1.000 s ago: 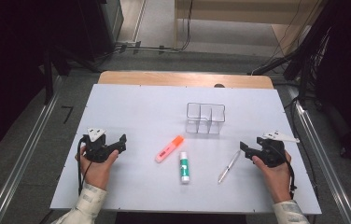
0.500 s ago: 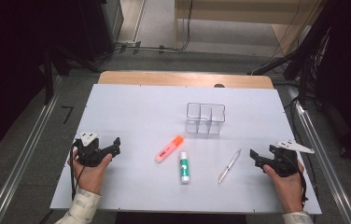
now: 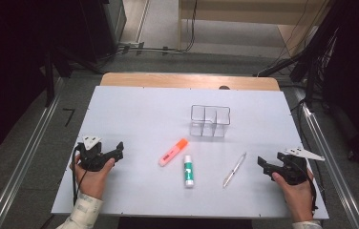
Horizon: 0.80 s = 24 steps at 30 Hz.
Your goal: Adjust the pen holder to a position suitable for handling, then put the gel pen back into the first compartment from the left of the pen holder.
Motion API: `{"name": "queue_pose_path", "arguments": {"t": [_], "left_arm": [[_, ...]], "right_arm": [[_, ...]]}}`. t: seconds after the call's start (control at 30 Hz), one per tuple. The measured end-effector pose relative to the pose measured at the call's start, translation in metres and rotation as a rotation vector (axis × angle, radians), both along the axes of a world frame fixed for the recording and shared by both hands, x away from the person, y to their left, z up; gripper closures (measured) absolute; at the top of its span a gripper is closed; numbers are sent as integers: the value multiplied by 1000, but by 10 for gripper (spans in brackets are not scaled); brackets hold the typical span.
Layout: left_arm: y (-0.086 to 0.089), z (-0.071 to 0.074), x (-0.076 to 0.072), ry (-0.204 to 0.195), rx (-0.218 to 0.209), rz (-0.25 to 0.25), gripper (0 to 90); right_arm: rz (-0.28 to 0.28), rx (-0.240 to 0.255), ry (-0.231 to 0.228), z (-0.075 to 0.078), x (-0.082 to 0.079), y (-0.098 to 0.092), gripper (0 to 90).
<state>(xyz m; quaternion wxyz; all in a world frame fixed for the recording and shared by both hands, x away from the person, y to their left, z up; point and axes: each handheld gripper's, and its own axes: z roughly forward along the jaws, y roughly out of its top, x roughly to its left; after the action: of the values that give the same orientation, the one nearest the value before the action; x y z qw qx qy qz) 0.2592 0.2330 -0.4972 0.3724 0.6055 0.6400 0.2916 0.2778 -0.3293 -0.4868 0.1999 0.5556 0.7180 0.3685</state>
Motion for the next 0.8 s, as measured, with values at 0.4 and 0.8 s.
{"name": "queue_pose_path", "arguments": {"t": [0.4,0.8], "left_arm": [[-1,-1,1,7,6,-7,133],[0,-1,1,5,0,-7,133]], "right_arm": [[-1,-1,9,-1,0,0,144],[-5,-2,14,-1,0,2,144]]}}
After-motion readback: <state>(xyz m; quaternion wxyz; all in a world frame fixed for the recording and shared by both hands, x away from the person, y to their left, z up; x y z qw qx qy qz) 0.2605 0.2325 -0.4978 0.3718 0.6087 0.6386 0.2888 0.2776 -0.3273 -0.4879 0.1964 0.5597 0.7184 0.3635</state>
